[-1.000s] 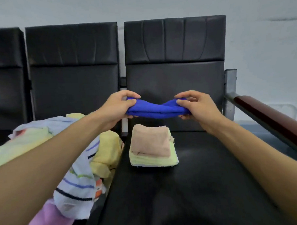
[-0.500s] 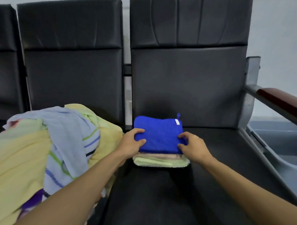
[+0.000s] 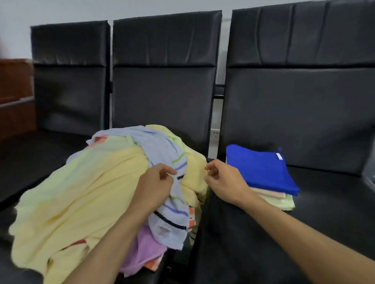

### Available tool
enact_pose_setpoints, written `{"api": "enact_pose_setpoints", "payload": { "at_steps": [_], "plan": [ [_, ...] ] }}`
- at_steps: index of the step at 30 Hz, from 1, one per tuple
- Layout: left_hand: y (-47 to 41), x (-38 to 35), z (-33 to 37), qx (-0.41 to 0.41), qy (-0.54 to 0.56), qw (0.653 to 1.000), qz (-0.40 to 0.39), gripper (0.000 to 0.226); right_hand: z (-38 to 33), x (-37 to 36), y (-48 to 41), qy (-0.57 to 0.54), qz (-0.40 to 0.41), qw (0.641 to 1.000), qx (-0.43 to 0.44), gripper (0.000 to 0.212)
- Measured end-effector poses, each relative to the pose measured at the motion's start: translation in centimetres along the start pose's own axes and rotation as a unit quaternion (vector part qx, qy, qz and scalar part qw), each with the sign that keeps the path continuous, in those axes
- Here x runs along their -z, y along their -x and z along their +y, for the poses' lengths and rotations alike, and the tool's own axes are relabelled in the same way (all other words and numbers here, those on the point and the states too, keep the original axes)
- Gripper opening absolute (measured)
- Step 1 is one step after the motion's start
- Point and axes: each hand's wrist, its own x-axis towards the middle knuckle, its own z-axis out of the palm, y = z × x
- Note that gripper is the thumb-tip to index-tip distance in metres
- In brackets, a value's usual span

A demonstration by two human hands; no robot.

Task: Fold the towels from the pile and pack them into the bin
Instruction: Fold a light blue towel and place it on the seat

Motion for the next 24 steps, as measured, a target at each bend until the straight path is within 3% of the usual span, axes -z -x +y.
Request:
{"api": "enact_pose_setpoints", "payload": {
  "at_steps": [4, 9, 16, 19, 24],
  "plan": [
    [0.4, 2.9, -1.3, -0.007, -0.009, 0.996, 0.092, 0.028, -3.0, -3.6, -2.3, -0.035, -0.035, 0.999, 0.013, 0.036],
    [0.2, 3.0, -1.5, 0.036, 0.029, 0.994, 0.095, 0.029, -5.7, -6.9, -4.6, -0.114, -0.073, 0.989, -0.056, 0.059],
    [-0.1, 2.7, -0.4, 0.079, 0.15, 0.98, 0.1, 0.029, -6.4, -6.6, -4.9, -0.19, 0.092, 0.976, -0.046, 0.014],
    [-0.2, 2.3, 0.1, 0.091, 0.221, 0.966, 0.1, 0.024, -7.1, -4.4, -4.2, -0.282, 0.128, 0.951, -0.025, 0.009],
    [-0.9, 1.4, 1.5, 0.137, 0.36, 0.915, 0.124, 0.014, -8.0, -1.0, -3.2, -0.421, 0.101, 0.901, 0.002, 0.019]
  ]
}}
